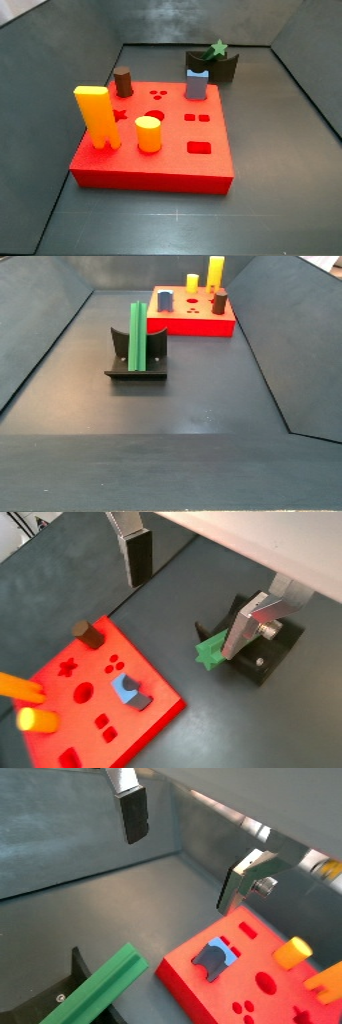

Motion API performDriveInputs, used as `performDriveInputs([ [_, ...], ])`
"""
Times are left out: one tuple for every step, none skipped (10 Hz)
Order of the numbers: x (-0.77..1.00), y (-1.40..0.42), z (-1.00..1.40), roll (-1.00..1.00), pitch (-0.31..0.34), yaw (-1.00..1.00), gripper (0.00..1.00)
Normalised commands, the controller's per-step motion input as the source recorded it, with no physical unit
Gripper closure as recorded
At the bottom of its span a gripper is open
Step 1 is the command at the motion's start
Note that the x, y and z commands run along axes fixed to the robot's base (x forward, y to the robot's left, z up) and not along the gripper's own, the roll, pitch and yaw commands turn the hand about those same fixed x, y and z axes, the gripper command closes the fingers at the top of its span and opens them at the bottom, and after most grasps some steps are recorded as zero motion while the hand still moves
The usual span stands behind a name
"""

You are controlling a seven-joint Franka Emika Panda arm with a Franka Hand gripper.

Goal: Pick up the star object. Move up. Place the star object on the fixture. Regrasp the star object. Move to above the board. Insert the star object.
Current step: Regrasp the star object.

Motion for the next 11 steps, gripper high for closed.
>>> performDriveInputs([
  [-0.03, -0.08, 0.04, 1.0, 0.03, 0.01, 0.0],
  [-0.02, -0.02, 0.03, 1.0, 0.027, 0.01, 0.0],
  [0.0, -0.04, 0.01, 1.0, 0.024, 0.02, 0.0],
  [0.01, -0.03, 0.01, 1.0, 0.022, 0.02, 0.0],
  [0.01, -0.03, 0.01, 1.0, 0.022, 0.02, 0.0],
  [0.01, -0.02, 0.01, 1.0, 0.03, 0.02, 0.0],
  [0.01, -0.02, 0.0, 1.0, 0.036, 0.02, 0.0],
  [0.02, -0.02, 0.0, 1.0, 0.045, 0.02, 0.0],
  [0.04, -0.02, 0.0, 1.0, 0.05, 0.03, 0.0],
  [0.06, -0.03, -0.01, 1.0, 0.066, 0.03, 0.0],
  [0.07, -0.03, -0.01, 1.0, 0.08, 0.04, 0.0],
])
